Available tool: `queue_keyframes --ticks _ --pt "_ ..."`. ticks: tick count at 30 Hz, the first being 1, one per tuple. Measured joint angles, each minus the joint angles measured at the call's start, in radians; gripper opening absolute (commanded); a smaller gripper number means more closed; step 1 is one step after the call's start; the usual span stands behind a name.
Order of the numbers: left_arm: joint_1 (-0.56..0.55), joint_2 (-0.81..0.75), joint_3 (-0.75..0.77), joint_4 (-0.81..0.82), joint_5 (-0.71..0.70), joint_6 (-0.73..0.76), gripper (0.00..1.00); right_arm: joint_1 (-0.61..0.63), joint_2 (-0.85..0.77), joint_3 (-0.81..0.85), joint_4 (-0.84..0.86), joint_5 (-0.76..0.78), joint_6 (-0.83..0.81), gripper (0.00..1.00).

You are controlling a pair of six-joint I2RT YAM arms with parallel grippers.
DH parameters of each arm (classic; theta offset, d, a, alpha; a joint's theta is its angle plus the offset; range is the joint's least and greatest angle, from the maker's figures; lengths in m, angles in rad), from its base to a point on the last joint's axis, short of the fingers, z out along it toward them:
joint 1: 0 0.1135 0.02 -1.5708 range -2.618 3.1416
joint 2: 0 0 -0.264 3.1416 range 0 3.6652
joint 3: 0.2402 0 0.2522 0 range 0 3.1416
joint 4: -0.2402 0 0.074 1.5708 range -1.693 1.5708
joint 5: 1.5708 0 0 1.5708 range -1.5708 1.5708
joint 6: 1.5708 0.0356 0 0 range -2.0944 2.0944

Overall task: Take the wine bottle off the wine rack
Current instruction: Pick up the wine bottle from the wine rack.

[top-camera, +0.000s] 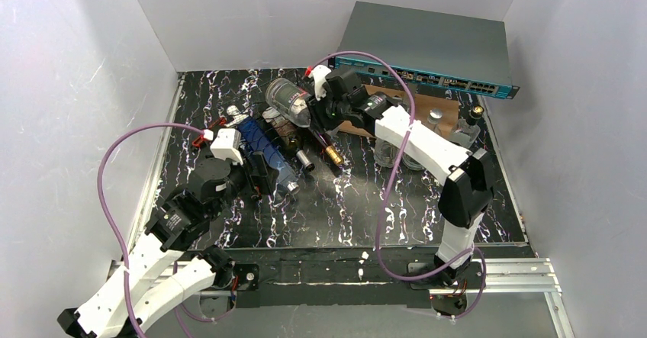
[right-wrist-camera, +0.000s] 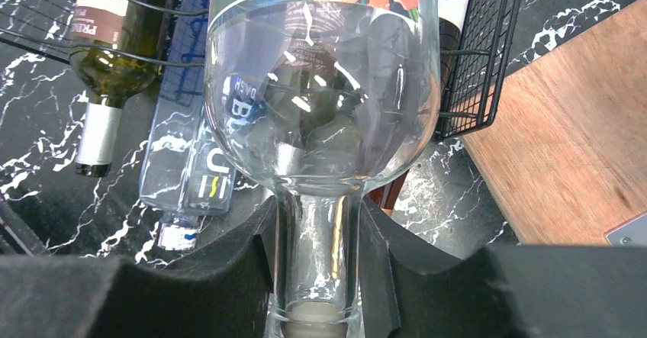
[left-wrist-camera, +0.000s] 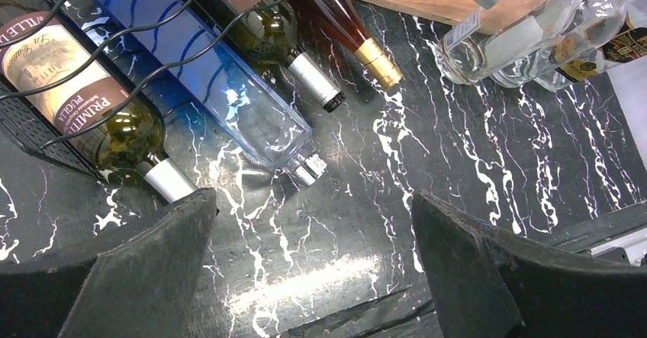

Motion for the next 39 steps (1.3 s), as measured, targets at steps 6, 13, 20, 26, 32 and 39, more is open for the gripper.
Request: queue_keyframes --ticks 6,13,20,26,32,39 --pt "0.0 -0.007 0.0 0.003 0.01 -0.018 0.99 -0.004 -0.052 -0.033 0.003 -0.03 0.008 0.01" --pt "0.0 -0.017 0.0 0.052 0.038 -0.061 0.99 -0.013 -0.126 -0.109 0.002 -0.077 0.012 0.01" --pt "0.0 -0.023 -0.008 0.076 0.058 -0.098 0.99 -0.035 -0.208 -0.193 0.001 -0.143 0.015 0.01" --pt "0.0 -0.048 -0.024 0.101 0.063 -0.142 0.99 -0.052 -0.288 -0.264 0.001 -0.209 0.018 0.01" --pt "0.0 -0.069 -0.033 0.113 0.069 -0.182 0.99 -0.072 -0.372 -0.343 -0.003 -0.287 0.018 0.01" --pt "0.0 -0.08 -0.055 0.134 0.091 -0.223 0.99 -0.101 -0.457 -0.423 -0.013 -0.362 0.019 0.01"
